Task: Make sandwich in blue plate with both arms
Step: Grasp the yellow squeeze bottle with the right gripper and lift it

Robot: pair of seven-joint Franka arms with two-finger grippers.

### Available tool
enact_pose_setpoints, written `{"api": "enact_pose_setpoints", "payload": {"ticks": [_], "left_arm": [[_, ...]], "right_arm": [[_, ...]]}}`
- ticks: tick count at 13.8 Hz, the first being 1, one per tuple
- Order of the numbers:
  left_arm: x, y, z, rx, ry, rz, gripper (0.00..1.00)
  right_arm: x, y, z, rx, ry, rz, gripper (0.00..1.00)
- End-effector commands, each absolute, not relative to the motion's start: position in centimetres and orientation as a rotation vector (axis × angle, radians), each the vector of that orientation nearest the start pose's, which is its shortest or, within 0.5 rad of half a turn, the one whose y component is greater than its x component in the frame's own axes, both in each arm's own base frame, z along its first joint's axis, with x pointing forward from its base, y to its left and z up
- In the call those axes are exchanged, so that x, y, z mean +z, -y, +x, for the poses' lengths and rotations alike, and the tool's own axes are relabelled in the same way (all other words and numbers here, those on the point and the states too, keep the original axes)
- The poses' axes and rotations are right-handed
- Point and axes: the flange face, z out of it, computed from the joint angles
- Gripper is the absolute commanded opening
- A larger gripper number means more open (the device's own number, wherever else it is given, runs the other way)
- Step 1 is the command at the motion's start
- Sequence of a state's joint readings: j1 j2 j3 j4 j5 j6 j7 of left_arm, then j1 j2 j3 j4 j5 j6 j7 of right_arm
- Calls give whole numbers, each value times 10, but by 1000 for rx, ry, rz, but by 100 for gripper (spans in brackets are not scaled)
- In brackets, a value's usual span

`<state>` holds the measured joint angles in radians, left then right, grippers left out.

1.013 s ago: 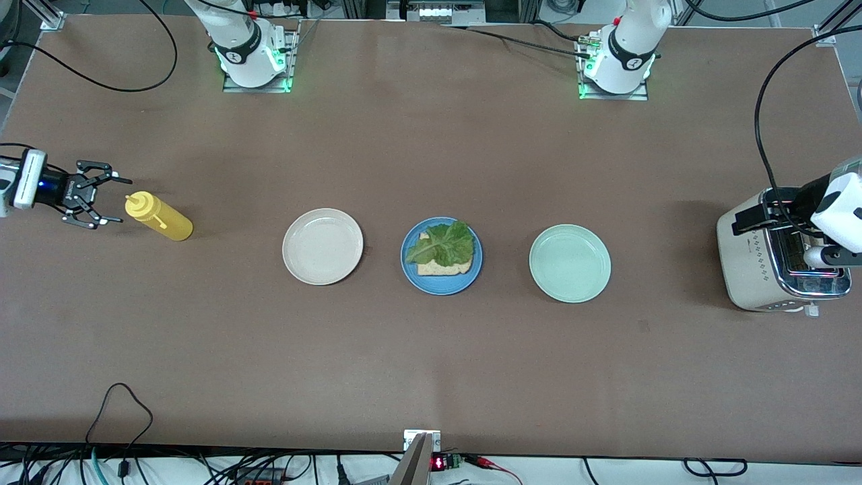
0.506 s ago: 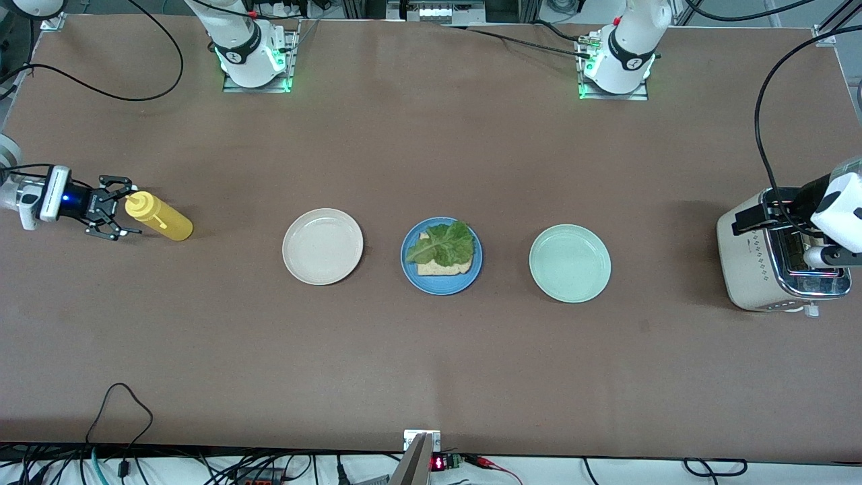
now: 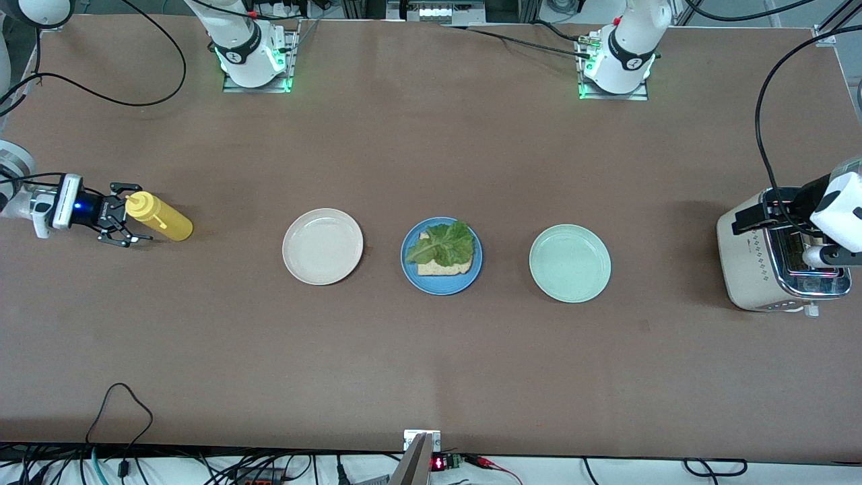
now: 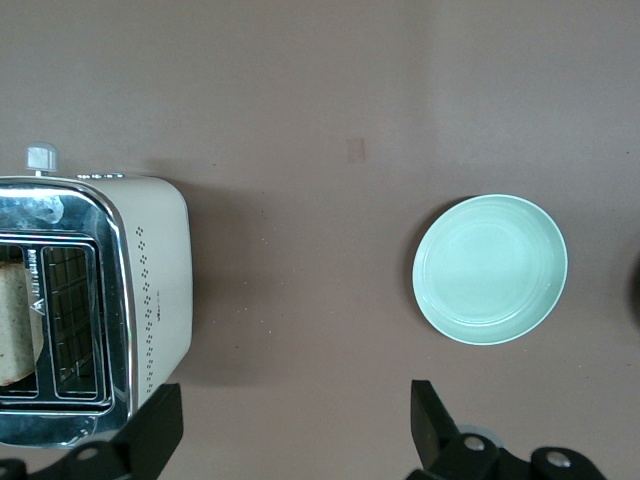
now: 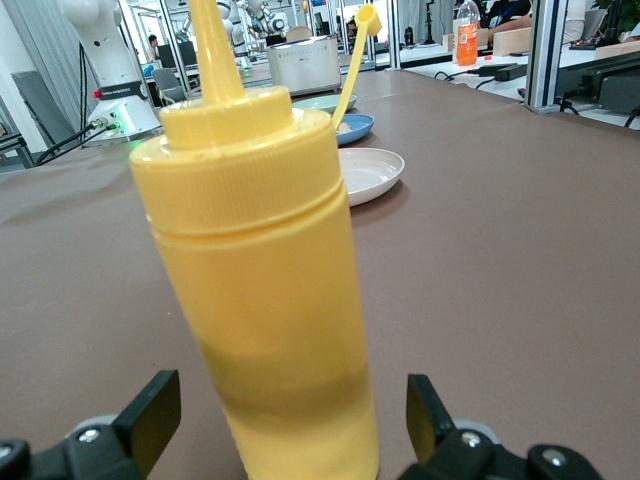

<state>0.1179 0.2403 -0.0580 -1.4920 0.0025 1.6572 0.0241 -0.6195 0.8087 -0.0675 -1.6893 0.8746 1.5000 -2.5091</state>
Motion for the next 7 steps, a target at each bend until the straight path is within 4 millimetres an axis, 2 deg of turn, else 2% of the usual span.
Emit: {"api": "enact_pose_setpoints", "payload": {"ticks": [1, 7], "left_arm": [[534, -41, 623, 113, 23, -3141, 100], [534, -42, 623, 115, 25, -3141, 100]], "right_arm": [[119, 287, 503, -955, 1328, -1559, 100], [118, 259, 518, -932, 1353, -1514, 100]]}}
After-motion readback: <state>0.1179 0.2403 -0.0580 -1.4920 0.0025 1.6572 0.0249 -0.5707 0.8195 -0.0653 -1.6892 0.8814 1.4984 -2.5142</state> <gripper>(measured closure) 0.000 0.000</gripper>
